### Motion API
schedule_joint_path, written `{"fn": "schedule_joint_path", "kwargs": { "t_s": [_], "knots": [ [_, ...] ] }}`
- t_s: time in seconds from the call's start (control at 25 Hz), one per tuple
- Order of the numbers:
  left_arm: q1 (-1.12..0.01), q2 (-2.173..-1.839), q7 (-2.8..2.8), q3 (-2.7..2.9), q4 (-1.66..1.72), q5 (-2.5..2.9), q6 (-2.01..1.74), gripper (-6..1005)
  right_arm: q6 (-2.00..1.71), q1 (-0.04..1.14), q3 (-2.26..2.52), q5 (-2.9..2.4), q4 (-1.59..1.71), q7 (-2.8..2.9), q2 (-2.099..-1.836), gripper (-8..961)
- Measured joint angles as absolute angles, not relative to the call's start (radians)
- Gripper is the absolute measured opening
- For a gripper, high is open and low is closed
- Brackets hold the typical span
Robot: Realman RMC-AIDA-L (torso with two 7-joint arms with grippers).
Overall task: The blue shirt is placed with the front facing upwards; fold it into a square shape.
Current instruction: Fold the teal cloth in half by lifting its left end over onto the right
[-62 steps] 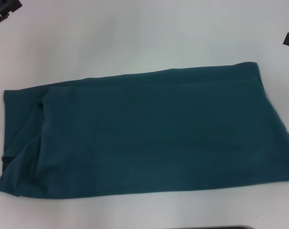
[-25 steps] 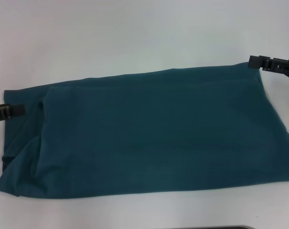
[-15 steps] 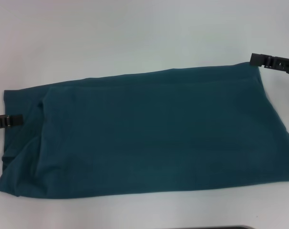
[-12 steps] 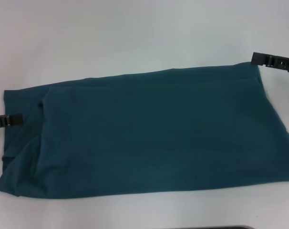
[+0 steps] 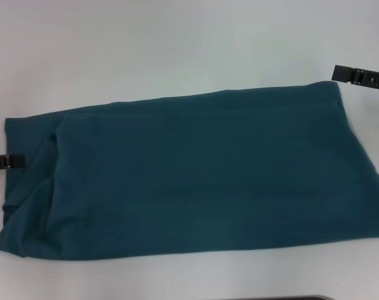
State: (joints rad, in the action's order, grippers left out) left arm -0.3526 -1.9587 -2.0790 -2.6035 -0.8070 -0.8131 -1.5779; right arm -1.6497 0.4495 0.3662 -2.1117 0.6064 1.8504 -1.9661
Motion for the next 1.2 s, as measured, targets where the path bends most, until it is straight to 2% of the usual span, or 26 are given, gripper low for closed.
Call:
{"fn": "schedule_joint_path", "kwargs": {
  "t_s": [1.2],
  "knots": [
    [-0.406,-1.972,-2.088,-2.555,-0.795,-0.722,-1.598,826,-1.645,0.460,0.363,-2.108,0.608,1.859,-1.959,915]
  ]
}}
